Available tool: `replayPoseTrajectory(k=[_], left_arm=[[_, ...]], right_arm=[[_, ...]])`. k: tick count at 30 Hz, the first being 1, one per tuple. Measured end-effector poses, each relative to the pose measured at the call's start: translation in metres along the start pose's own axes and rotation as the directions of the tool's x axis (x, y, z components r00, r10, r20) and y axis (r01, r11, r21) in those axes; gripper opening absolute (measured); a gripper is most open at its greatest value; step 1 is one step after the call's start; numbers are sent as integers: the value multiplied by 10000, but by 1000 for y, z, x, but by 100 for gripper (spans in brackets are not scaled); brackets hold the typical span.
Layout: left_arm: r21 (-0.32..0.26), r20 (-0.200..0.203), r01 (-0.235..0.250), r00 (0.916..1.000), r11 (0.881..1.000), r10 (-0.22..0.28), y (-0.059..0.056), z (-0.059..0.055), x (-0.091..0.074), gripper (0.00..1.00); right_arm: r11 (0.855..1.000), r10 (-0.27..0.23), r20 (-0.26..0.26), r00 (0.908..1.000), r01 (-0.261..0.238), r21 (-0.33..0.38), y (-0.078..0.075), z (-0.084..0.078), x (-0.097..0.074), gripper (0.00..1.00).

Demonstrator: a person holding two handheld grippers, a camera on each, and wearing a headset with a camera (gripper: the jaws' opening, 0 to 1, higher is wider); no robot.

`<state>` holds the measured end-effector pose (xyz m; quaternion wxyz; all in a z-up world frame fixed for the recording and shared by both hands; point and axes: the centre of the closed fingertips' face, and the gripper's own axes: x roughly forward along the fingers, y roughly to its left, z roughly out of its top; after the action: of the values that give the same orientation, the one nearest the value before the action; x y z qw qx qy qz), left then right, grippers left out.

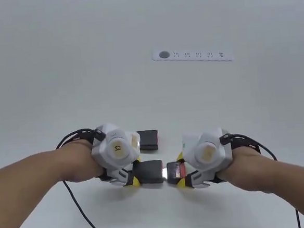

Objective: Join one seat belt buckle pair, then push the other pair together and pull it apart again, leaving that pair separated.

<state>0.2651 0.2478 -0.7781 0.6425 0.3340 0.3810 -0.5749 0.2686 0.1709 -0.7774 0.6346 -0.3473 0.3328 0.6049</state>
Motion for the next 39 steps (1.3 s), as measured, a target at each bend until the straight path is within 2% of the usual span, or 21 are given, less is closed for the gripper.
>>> replayPoseTrajectory(k=[10,12,16,19,21,25,29,32,39], left_arm=[[-204,29,-227,9997,9995,228,0,2,-6,34],[-544,402,-230,9989,9983,252,2,7,-11,34],[-499,509,-241,9983,9985,267,-2,17,-24,35],[-481,674,-316,9971,9983,348,0,26,-32,36],[-601,896,-434,9948,9972,487,6,28,-31,37],[-613,1038,-725,9915,9955,786,15,41,-38,37],[-614,1034,-926,9897,9938,986,28,40,-38,37],[-677,1028,-1127,9875,9913,1192,42,37,-40,39],[-837,1076,-1347,9838,9873,1434,62,35,-41,40]], right_arm=[[9992,-5,74,10000,2,403,0,2,-6,34],[9984,-24,154,9999,15,573,0,4,-11,34],[9973,-94,360,9993,68,725,0,10,-23,34],[9969,-216,495,9985,178,766,-6,12,-27,34],[9969,-319,561,9979,277,743,-10,14,-31,34],[9963,-527,600,9968,483,716,-19,12,-41,33],[9942,-760,516,9958,717,801,-31,2,-48,32],[9930,-898,390,9952,865,805,-39,-9,-53,32],[9891,-1118,129,9936,1100,979,-54,-30,-65,32]])
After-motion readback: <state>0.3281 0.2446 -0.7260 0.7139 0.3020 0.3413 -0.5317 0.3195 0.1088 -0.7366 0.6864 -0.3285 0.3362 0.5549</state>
